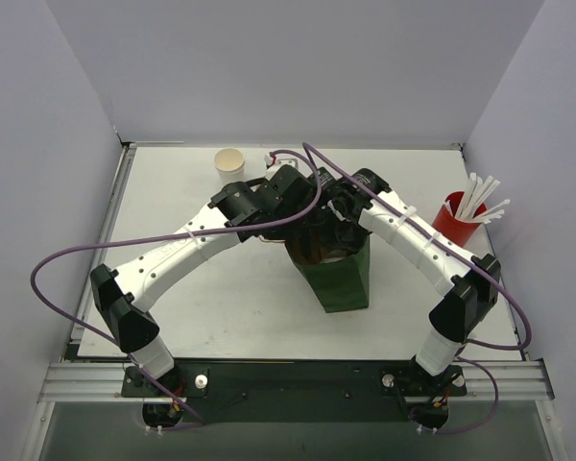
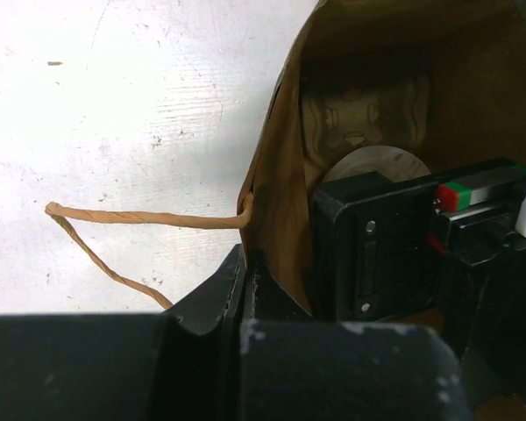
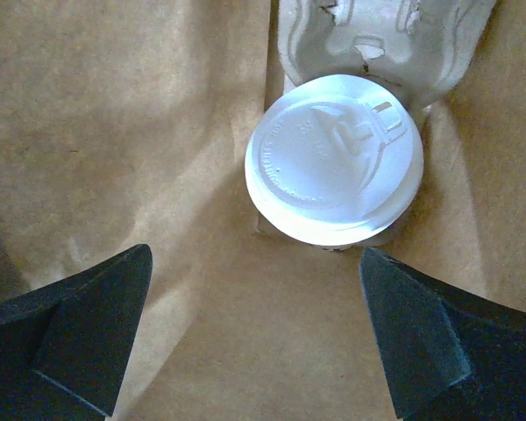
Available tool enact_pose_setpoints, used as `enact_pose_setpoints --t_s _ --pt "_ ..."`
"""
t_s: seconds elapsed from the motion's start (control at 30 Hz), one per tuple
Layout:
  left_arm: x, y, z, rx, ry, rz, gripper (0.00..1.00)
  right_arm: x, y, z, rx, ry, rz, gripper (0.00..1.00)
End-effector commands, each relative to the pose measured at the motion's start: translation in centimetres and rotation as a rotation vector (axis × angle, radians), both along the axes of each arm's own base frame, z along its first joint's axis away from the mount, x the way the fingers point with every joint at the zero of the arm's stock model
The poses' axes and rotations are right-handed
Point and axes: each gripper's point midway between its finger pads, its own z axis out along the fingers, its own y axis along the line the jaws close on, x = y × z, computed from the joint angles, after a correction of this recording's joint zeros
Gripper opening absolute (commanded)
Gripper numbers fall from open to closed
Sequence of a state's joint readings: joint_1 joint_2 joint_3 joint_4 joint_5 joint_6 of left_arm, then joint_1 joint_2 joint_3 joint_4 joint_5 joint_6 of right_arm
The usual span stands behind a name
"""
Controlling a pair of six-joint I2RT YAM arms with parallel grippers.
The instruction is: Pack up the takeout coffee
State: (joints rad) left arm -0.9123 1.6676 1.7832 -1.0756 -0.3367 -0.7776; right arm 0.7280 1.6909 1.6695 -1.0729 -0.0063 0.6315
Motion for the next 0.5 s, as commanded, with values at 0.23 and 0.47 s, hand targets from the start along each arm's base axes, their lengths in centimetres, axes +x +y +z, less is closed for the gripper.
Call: enact_pose_setpoints --t_s 0.23,0.47 --pt "0.2 0.2 2.7 -0.001 -0.056 -0.013 0.0 -0.2 1.5 1.9 0.051 -0.001 0.001 1.0" --pt "0.2 0.5 2.5 0.009 -0.058 -0.009 0.0 0.0 1.5 2.3 0.053 -0.014 -0.003 1.0"
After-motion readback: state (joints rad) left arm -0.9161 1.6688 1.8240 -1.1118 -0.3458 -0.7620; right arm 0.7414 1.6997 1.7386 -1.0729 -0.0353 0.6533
